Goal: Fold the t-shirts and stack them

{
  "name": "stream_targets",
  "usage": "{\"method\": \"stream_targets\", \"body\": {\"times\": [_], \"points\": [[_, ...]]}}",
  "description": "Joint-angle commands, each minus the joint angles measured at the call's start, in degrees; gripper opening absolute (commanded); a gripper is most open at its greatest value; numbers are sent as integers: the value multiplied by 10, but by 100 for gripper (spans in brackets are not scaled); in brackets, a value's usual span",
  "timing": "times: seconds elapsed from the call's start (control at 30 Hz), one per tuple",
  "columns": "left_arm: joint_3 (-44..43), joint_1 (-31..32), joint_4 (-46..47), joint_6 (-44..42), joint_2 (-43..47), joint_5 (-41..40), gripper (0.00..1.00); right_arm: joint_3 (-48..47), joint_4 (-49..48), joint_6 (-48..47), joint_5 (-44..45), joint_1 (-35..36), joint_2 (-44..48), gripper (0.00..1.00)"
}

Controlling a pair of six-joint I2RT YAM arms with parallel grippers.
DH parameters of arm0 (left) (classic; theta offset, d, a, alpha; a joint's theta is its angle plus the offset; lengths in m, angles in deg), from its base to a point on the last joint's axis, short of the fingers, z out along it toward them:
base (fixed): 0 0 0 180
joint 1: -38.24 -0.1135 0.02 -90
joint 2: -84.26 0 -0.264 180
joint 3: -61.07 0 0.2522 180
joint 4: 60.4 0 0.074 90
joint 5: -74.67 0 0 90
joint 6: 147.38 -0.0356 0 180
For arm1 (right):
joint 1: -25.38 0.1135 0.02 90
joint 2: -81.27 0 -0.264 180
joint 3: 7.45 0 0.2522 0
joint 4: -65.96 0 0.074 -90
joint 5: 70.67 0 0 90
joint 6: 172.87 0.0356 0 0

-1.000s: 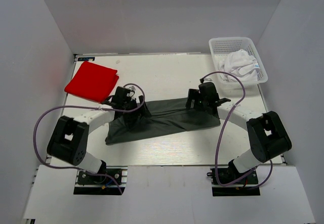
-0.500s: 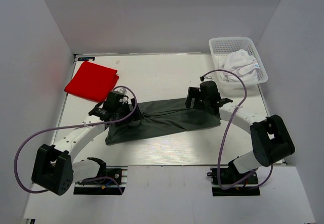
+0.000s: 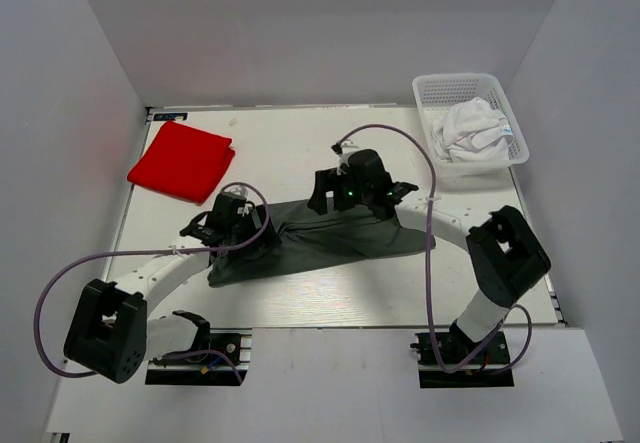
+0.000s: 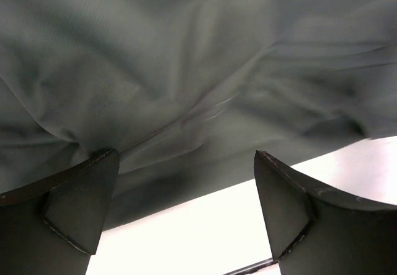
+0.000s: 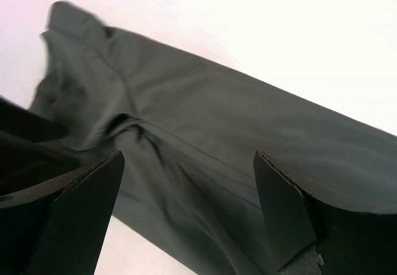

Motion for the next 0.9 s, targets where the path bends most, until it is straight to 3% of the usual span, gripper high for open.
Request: {"method": "stream_targets", "body": {"times": [0.0,0.3,0.63,0.8,0.87], "points": [[36,1,19,16,-1,10,100,-58,-42,4,-75,16,-27,90],[104,1,-26,47,47,-35,100,-148,-45,23,-149,62,-104,90],[99,1,-48,53,93,-55,100,-168,-112,95,-338,91,-226,90],[99,1,-59,64,93,-60,100,-153,-99,103,-328,88,-255,90],[99,1,-65,64,99,-67,100,-141,-70,92,-275,84,-254,90]]}}
